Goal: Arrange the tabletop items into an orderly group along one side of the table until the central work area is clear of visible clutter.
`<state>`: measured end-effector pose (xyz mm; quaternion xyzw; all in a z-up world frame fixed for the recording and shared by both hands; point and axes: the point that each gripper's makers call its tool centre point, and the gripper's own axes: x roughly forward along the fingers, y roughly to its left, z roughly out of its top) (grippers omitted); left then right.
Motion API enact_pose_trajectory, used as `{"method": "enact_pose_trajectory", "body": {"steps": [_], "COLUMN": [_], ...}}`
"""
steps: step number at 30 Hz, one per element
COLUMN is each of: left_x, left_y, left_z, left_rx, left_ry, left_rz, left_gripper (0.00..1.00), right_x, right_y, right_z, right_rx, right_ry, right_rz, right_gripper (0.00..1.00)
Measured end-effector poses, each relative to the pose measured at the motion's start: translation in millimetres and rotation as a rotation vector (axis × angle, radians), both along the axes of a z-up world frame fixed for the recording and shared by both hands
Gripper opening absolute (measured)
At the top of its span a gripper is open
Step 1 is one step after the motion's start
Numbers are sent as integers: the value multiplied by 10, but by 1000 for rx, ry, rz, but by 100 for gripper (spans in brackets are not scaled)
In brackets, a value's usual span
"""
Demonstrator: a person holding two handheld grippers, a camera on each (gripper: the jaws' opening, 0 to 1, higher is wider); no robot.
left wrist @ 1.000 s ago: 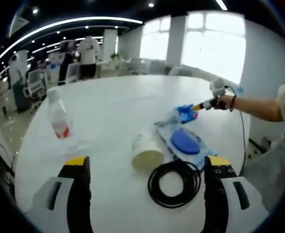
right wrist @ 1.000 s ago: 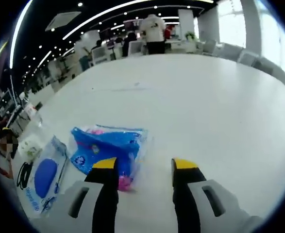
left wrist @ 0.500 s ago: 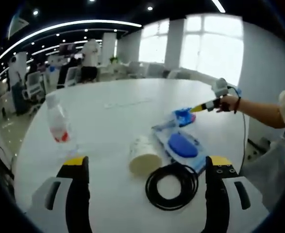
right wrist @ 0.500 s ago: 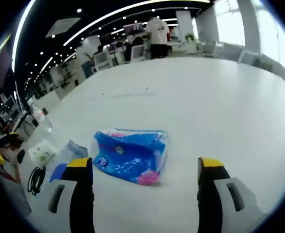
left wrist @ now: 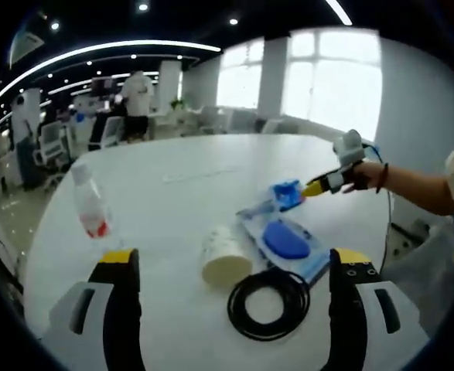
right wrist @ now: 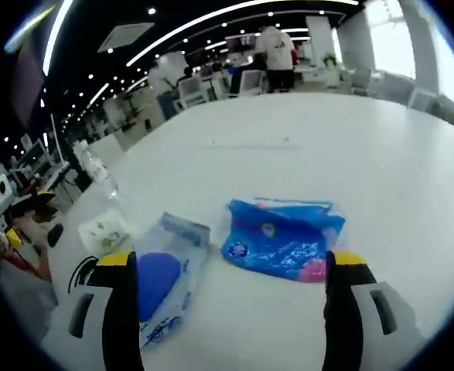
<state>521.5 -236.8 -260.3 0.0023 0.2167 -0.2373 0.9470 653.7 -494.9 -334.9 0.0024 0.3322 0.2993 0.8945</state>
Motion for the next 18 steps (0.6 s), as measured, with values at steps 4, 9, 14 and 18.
{"method": "enact_pose_trajectory", "body": {"steps": [4,9,14,18], "left_x": [-10,-51,-65,-86], "left_y": [7,-2,14,19], "left_z": [20,29,22,21], "left_rx": [4,8,32,28], "left_ry": [-6,-7,-11,-2], "left_rz": [-1,-13,-16,-18], "left_gripper": [100,100,100,100], "right_x": [-56,-191,-297,-410], "right_y": [141,436,684,911], "right_z": [30,129,230,250], "right_rx": [4,18,36,40], "right_ry": [-10,-15,-27,-31], "right_rz": [42,112,166,212], "right_gripper": [99,99,99,99]}}
